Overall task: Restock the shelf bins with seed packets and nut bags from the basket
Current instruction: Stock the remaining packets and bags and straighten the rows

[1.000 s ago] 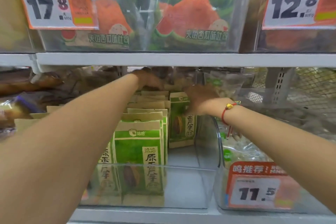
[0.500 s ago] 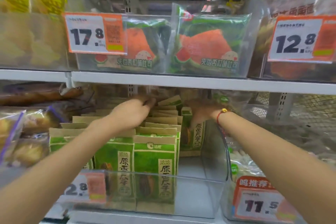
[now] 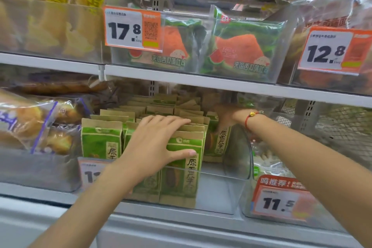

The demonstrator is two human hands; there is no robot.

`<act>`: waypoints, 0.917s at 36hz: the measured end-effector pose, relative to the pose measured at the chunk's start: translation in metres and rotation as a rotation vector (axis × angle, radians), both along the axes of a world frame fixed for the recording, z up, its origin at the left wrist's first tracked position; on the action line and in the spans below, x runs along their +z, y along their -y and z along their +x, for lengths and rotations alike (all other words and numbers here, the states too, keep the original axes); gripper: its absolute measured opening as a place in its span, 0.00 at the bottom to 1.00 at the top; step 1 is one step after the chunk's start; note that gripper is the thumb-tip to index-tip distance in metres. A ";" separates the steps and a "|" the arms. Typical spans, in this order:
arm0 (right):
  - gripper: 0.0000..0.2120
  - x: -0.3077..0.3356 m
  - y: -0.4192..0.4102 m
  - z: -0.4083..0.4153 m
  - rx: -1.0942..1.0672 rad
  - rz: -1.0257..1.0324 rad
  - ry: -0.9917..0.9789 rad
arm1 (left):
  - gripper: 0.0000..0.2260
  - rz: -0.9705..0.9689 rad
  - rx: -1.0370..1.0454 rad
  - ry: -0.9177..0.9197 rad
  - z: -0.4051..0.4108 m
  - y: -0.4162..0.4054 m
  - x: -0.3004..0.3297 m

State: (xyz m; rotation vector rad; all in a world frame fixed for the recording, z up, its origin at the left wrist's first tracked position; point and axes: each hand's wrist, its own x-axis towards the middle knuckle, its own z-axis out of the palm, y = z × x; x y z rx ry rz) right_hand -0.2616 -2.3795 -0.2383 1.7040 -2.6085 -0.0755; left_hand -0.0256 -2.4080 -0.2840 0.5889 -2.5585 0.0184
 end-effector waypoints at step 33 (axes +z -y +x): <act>0.40 -0.008 -0.024 -0.005 -0.001 -0.209 -0.115 | 0.36 0.017 -0.003 0.049 -0.003 0.005 0.002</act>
